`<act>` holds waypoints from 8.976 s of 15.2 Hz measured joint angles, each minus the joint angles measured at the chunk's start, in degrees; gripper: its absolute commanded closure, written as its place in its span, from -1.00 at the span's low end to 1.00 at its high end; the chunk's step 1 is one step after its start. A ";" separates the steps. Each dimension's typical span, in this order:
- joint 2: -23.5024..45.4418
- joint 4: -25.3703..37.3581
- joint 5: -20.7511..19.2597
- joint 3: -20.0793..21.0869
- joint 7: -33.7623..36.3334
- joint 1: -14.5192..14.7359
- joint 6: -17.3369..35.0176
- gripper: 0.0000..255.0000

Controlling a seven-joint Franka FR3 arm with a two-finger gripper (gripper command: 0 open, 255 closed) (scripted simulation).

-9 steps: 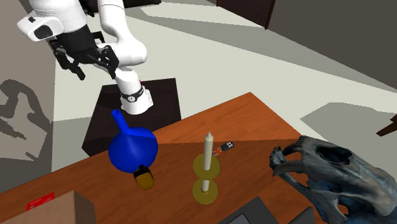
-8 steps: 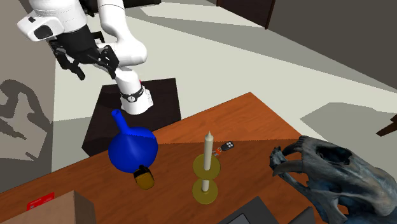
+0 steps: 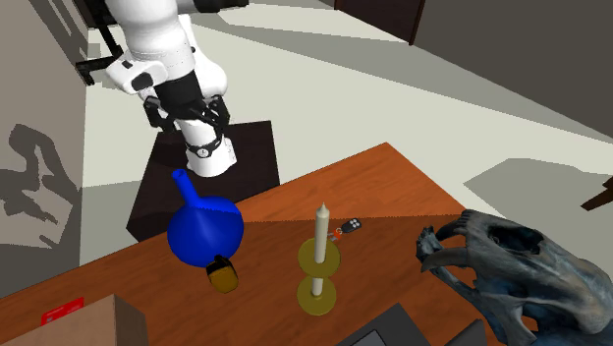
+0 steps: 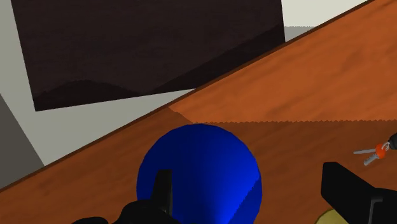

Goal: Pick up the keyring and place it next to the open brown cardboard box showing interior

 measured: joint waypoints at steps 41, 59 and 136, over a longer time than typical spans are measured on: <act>68.70 23.42 -29.43 22.64 63.74 14.96 45.63 -1.00; 69.94 23.85 -30.33 21.93 64.21 15.46 46.34 1.00; 30.32 11.04 -3.55 0.84 -4.10 -13.97 25.67 1.00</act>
